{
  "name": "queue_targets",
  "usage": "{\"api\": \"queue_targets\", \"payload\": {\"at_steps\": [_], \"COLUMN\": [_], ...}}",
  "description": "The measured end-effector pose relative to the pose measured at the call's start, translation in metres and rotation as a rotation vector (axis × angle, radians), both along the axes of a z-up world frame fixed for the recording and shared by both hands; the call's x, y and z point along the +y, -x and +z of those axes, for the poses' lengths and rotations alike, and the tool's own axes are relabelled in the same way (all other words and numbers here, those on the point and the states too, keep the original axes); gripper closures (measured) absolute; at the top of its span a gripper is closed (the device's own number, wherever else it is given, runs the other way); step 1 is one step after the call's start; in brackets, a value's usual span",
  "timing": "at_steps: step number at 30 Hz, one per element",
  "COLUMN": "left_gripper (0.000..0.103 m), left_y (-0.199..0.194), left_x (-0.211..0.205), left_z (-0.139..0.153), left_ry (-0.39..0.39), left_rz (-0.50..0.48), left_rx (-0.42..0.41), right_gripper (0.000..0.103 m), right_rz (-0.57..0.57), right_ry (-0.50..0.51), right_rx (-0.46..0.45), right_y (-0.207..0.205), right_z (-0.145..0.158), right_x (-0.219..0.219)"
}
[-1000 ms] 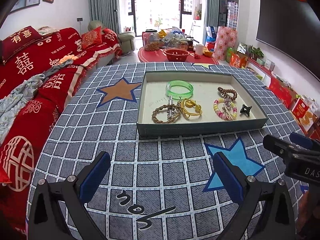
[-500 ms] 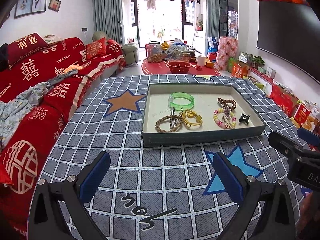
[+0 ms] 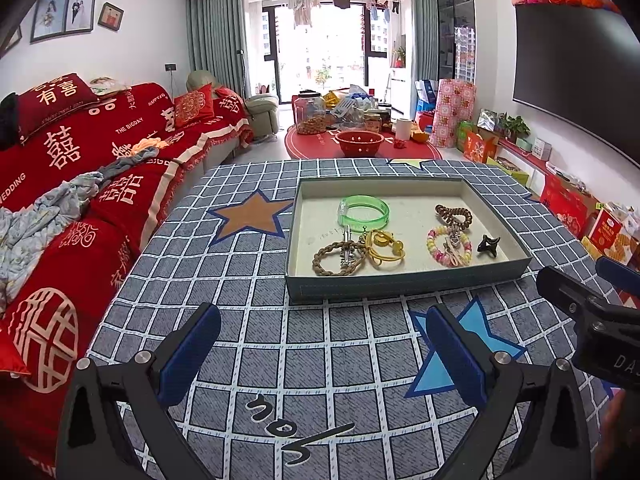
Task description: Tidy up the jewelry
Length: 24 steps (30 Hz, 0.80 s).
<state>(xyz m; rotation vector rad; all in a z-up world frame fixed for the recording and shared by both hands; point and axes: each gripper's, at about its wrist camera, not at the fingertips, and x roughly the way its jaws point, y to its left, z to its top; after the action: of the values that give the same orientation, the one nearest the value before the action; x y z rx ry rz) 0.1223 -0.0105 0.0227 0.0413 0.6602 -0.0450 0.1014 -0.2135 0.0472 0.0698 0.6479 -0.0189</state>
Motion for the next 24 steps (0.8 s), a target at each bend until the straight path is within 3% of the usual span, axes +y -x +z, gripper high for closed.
{"api": "queue_targets", "payload": {"at_steps": [24], "left_gripper": [0.000], "left_y": [-0.0001], "left_x": [0.0024], "left_z": [0.0038], "left_ry": [0.006], "left_rz": [0.009], "left_rx": [-0.004], "right_gripper": [0.000], "right_rz": [0.000], "right_ry": [-0.002], "right_rx": [-0.003], "right_y": [-0.0003], "right_z": [0.0007], "right_x": [0.0003]}}
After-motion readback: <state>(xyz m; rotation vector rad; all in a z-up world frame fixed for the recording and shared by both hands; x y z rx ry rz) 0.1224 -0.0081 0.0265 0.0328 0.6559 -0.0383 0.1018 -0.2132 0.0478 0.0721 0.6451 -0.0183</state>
